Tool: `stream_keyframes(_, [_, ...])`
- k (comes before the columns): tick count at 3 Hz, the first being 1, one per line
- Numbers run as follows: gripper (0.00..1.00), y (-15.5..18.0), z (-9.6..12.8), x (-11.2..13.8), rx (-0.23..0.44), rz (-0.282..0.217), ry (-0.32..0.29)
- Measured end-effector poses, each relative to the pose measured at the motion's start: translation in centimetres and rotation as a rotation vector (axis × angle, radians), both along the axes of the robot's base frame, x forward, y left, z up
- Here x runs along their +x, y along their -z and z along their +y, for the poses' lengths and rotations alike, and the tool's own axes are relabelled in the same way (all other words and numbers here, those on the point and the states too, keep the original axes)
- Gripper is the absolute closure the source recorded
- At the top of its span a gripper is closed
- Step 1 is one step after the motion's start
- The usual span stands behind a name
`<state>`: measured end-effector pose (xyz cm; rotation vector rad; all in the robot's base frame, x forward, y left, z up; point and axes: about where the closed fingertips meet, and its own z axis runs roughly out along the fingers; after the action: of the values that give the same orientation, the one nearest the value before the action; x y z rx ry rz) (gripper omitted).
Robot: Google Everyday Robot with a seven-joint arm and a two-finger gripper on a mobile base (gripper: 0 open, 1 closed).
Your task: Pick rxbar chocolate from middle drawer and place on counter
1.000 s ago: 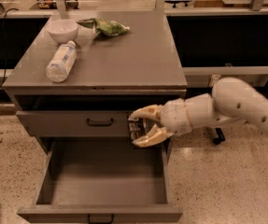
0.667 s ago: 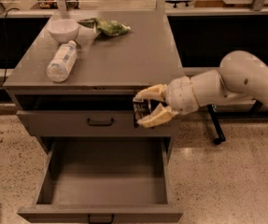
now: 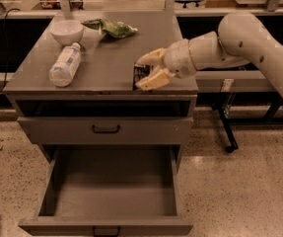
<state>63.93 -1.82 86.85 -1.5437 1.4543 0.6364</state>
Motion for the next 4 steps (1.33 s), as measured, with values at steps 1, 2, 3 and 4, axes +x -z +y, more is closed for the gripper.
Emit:
stream_keyframes(1, [0.82,-0.6,1.0,4.4,-0.018,0.009,0.122])
stream_keyframes(2, [0.57,0.5,0.8,7.7,-0.016,0.089,0.242])
stream_keyframes(3, [0.34,0.6,1.0,7.6,-0.012,0.105,0.246])
stream_keyframes(4, [0.11,0.8,1.3,7.6,-0.012,0.108,0.242])
